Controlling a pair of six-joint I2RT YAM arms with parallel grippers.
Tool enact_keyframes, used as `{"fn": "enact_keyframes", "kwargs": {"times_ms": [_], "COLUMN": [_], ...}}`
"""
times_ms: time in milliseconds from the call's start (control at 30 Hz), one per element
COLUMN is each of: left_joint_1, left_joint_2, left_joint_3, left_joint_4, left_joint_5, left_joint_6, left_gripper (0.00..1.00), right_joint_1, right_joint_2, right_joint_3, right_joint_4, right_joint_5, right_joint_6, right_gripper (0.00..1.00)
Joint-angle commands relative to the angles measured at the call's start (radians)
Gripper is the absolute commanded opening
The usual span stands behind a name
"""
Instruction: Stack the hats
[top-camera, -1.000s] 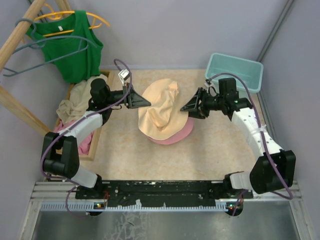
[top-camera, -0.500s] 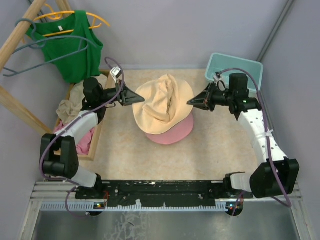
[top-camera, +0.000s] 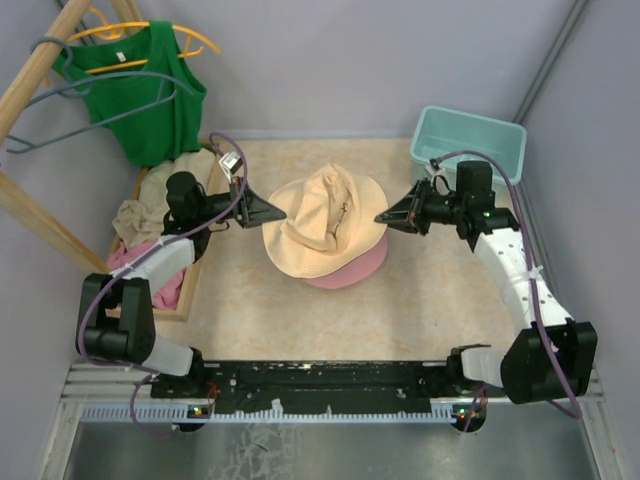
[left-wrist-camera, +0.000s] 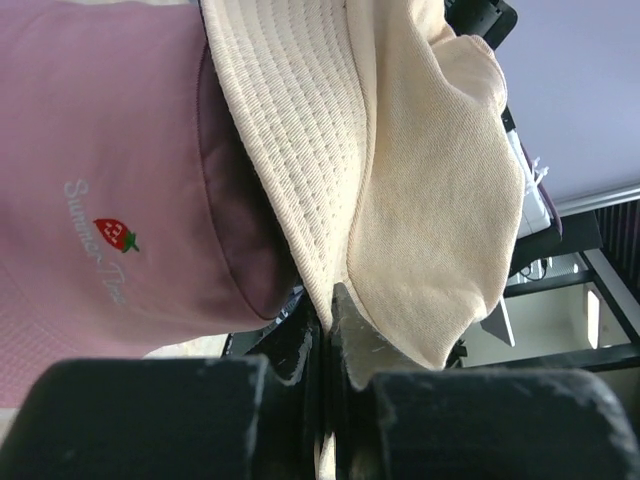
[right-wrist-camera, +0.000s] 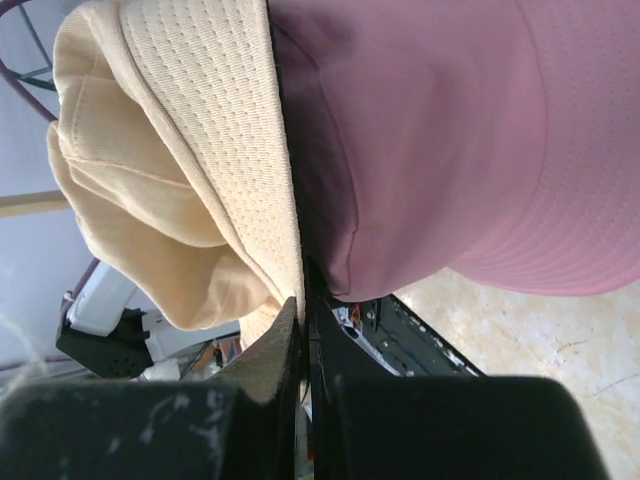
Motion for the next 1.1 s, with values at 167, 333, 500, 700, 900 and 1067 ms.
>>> {"fn": "enact_keyframes", "kwargs": {"times_ms": [167,333,500,700,900,1067], "left_joint_1": [0.013,0.014,0.015,0.015,0.015,0.016], "left_joint_2": [0.033,0.061,0.109,0.169,0.195,0.221], "left_joint_3": [-0.069,-0.101,-0.103,-0.064,-0.014,0.031], "left_joint_4": [0.049,0.045,0.057,0.183,0.448,0.608], "left_joint_5": [0.016,0.02,0.022,0.033,0.047,0.052], "left_joint_6": [0.048,0.088,0.117,0.031,-0.213,-0.367], "left_gripper": [0.04,0.04,0.03,0.02,0.05,0.08], "right_joint_1": [-0.04,-0.099,-0.122,-0.125,-0.126,-0.127], "right_joint_2": [-0.038,-0.032,-0.009,0.024,0.032,0.043], "right_joint_3": [-0.103,-0.173,-0.2,-0.159,-0.056,-0.021], "right_joint_4": [-0.004,-0.011,0.052,0.166,0.184,0.2], "right_joint_5": [0.043,0.062,0.077,0.052,0.008,-0.001], "right_joint_6": [-0.108,-0.171,-0.178,-0.115,-0.075,-0.044], "right_gripper": [0.0,0.0,0.0,0.0,0.0,0.0]}}
